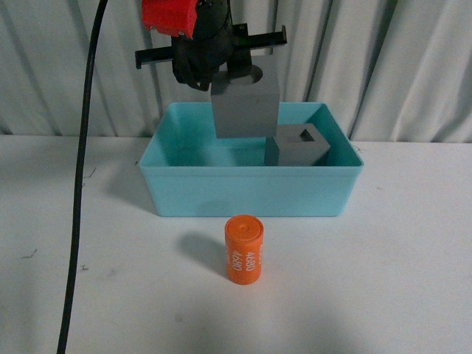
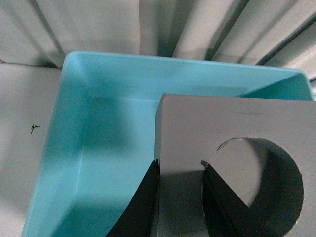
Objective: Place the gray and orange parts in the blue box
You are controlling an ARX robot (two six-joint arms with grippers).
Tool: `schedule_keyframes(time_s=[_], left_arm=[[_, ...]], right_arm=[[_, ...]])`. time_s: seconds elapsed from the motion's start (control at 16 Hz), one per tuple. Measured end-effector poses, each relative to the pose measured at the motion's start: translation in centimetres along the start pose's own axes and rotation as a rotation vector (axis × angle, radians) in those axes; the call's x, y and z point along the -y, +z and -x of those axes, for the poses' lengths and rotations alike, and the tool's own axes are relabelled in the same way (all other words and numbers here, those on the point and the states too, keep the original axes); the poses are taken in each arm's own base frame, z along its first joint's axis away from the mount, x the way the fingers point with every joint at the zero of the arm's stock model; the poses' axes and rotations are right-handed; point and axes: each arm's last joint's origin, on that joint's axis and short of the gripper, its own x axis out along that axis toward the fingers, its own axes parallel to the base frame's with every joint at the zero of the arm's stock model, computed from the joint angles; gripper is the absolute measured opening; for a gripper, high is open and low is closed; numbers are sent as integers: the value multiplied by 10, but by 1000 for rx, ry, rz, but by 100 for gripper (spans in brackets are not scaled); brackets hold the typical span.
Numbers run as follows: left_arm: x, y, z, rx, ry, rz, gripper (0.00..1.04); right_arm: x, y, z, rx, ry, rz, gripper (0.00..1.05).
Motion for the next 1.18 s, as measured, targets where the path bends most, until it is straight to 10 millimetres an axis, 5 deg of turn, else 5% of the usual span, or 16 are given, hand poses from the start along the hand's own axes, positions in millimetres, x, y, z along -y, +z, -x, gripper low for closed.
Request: schedule_keyframes(time_s=[0.69, 1.18], left_arm=[[-24, -8, -48, -8, 79, -14, 20], [-43, -18, -61, -6, 124, -63, 20]], right_arm=[[0, 0, 0, 0, 0, 0, 98], [0, 0, 0, 0, 0, 0, 98]])
